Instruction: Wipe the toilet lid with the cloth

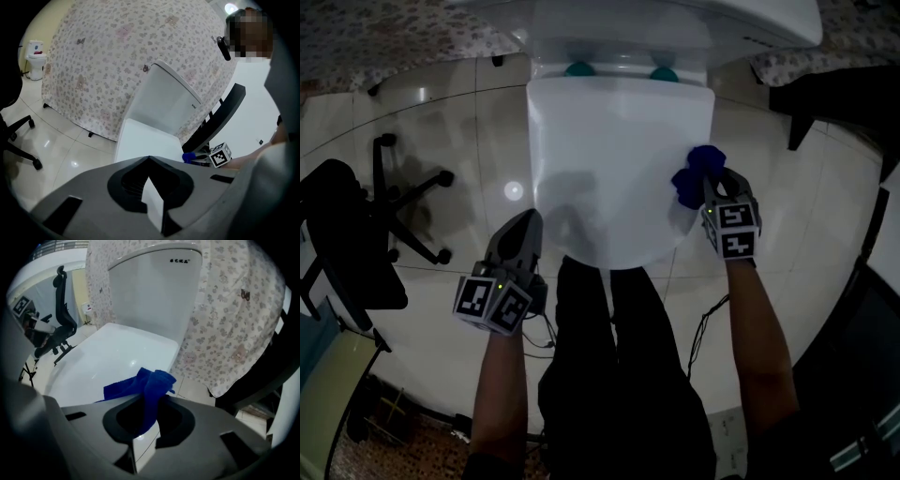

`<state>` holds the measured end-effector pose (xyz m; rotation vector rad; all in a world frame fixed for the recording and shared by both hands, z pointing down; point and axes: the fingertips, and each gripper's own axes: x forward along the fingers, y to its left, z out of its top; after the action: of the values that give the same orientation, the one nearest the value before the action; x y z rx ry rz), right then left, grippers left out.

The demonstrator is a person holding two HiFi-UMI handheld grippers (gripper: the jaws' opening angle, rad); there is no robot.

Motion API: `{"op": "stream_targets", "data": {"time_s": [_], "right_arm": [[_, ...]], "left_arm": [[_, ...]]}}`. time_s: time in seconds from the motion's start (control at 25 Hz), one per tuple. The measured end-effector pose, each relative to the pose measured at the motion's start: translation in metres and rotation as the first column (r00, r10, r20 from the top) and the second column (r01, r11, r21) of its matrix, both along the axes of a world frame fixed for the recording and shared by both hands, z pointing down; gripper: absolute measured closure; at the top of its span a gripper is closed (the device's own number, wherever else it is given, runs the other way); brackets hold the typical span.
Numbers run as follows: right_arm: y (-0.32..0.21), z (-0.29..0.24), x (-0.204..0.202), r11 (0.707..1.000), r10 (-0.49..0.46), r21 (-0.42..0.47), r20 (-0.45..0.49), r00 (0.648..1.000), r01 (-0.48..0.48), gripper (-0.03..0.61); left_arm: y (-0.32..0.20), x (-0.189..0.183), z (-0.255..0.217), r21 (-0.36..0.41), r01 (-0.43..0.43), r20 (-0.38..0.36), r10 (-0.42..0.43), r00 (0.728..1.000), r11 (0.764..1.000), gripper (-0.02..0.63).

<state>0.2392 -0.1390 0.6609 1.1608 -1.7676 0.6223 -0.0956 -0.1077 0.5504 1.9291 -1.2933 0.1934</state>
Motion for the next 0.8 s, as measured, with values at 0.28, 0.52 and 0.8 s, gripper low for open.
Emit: {"op": "stream_targets", "data": {"time_s": [0.28, 0.52, 0.8], "right_arm": [[0.002, -0.024, -0.029, 0.999, 0.045, 0.025, 0.059, 0.997, -0.046, 0.525], [0.038, -0.093, -0.195, 0.996, -0.092, 0.045, 0.39, 0.916, 0.081, 0.525], [0.077, -0.081, -0.337, 0.982, -0.124, -0.04, 0.6, 0.79, 0.184, 0.525]], "left_arm": [[0.01, -0.019, -0.008, 0.041, 0.093, -0.022, -0.092, 0.995, 0.995, 0.621], [0.029, -0.055, -0.018, 0.052, 0.24, -0.035, -0.238, 0.971, 0.969, 0.621], [0.06, -0.09, -0.025, 0.032, 0.284, -0.035, -0.283, 0.958, 0.958, 0.621]]}}
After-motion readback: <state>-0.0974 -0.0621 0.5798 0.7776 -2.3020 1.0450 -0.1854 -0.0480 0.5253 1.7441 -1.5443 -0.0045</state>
